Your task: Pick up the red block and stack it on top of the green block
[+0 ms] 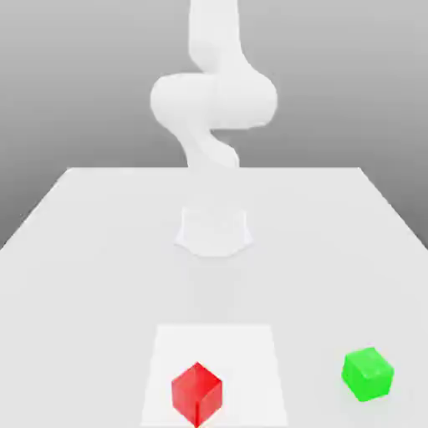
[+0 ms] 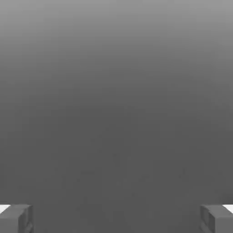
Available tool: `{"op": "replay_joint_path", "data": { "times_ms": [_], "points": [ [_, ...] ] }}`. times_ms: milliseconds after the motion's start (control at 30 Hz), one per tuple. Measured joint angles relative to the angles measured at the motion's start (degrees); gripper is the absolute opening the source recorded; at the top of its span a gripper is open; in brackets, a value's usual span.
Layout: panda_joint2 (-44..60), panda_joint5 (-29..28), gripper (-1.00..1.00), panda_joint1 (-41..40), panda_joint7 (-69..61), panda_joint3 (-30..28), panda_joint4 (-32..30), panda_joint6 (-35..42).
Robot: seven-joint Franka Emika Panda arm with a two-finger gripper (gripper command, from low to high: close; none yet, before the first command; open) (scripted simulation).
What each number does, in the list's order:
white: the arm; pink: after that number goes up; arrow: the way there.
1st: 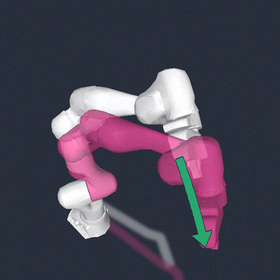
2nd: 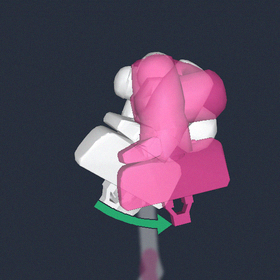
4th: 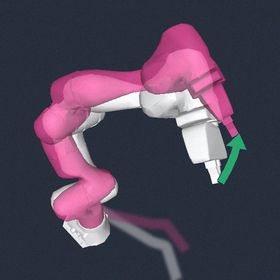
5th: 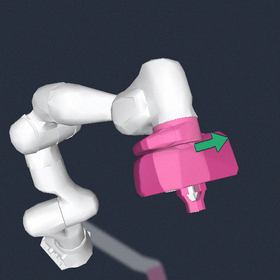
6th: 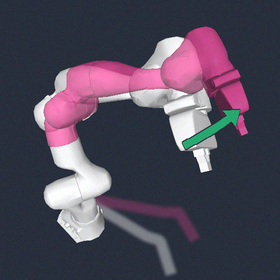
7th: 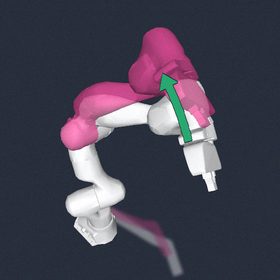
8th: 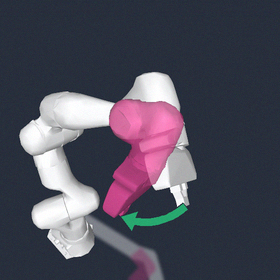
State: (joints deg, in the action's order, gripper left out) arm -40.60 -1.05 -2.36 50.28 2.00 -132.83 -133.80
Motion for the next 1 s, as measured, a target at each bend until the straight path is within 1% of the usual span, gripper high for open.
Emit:
{"op": "replay_joint_path", "data": {
  "times_ms": [233,433,633,833,967,1000],
  "points": [
    [15.0,-3.4,0.0,-6.0,13.0,4.9,-2.9,-5.7],
    [27.5,-6.5,0.0,-9.1,24.0,7.1,-5.4,-10.4],
    [39.8,-7.4,0.0,-10.5,33.4,7.2,-7.9,-15.2],
    [51.5,-4.1,0.0,-10.5,39.2,7.3,-10.2,-20.8],
    [59.7,-6.2,0.0,-9.1,41.6,5.3,-9.3,-27.2],
    [61.4,-6.8,-1.0,-8.6,42.1,4.7,-9.0,-28.7]
  ]
}}
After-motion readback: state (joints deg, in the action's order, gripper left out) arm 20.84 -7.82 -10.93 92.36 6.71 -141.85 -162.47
